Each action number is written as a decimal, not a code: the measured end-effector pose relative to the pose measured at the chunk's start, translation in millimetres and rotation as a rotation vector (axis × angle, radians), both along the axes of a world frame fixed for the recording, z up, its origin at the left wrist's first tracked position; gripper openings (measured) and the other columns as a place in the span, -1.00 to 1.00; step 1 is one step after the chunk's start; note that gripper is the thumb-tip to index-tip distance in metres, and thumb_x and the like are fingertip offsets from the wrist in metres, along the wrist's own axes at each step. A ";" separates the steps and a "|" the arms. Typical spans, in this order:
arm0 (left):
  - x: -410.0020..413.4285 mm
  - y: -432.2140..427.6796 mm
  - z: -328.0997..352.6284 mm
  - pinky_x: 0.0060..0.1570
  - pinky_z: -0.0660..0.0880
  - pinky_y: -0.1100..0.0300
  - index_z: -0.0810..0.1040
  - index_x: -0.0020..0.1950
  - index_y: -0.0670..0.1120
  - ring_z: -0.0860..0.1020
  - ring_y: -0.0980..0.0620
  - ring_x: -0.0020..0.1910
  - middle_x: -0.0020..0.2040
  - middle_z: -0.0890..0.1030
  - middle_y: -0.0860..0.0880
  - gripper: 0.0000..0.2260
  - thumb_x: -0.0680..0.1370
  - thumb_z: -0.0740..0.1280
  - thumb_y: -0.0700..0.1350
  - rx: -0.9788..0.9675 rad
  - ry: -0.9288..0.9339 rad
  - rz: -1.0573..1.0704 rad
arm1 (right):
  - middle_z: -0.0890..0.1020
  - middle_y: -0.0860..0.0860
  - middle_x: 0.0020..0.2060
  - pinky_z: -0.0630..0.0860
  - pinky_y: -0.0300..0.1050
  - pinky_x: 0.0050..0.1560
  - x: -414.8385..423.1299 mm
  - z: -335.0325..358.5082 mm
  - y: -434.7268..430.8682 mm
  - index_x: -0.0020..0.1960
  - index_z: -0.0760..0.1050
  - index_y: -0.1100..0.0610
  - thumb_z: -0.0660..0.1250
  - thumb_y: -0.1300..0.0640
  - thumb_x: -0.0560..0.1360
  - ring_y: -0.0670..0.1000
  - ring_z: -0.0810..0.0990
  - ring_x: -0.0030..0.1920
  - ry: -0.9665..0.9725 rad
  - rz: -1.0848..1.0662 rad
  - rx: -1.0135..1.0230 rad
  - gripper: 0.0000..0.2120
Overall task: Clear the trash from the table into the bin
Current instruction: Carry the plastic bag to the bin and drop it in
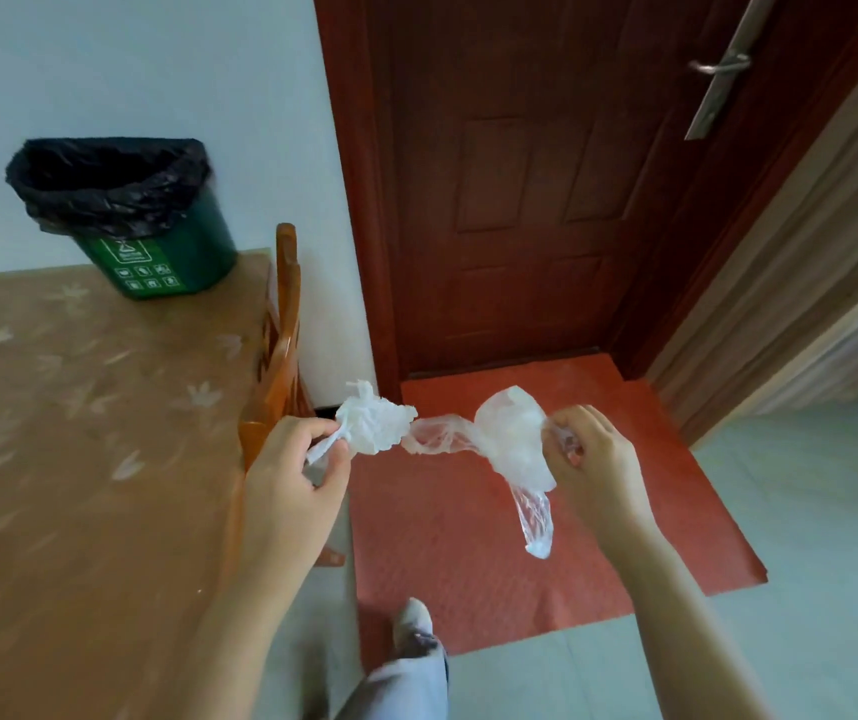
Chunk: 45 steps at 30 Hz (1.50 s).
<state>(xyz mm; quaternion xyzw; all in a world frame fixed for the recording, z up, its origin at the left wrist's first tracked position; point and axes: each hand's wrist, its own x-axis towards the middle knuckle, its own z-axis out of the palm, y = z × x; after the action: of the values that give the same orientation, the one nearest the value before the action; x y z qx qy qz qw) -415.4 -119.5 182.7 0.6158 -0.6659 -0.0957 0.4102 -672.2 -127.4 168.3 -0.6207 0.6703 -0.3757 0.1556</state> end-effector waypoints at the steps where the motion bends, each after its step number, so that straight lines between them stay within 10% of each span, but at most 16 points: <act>1: 4.6 -13.4 -0.5 -0.32 0.33 0.47 0.55 -0.07 -0.14 0.43 0.10 -0.32 -0.22 0.53 0.06 -0.88 0.43 0.39 -0.28 0.001 0.021 0.030 | 0.53 -0.02 -0.31 0.45 -0.01 -0.39 5.7 -0.3 -21.2 -0.24 0.45 0.14 0.30 0.33 0.42 0.05 0.50 -0.34 0.000 0.026 -0.001 -0.87; 19: 151.6 -248.8 29.1 -0.27 0.33 0.46 0.51 -0.08 -0.05 0.48 0.20 -0.16 -0.17 0.53 0.08 -0.86 0.46 0.35 -0.27 -0.039 0.279 0.515 | 0.54 0.03 -0.26 0.44 -0.15 -0.29 191.8 58.2 -374.0 -0.14 0.51 0.17 0.33 0.32 0.42 0.01 0.49 -0.31 0.101 0.573 -0.241 -0.92; 45: 223.6 -362.4 72.2 -0.29 0.33 0.50 0.52 -0.12 -0.02 0.49 0.22 -0.22 -0.21 0.55 0.13 -0.88 0.46 0.35 -0.25 -0.140 0.196 1.256 | 0.52 0.05 -0.16 0.47 0.00 -0.10 458.7 89.2 -619.1 -0.02 0.51 0.17 0.24 0.23 0.47 0.07 0.50 -0.16 -0.011 1.212 -0.293 -0.88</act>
<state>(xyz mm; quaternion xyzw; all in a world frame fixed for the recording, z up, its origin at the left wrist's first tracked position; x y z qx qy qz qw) -191.8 -481.9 254.8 0.8490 -0.1421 0.1507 0.4862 -213.5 -746.6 257.5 -0.9037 0.1396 -0.3118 0.2579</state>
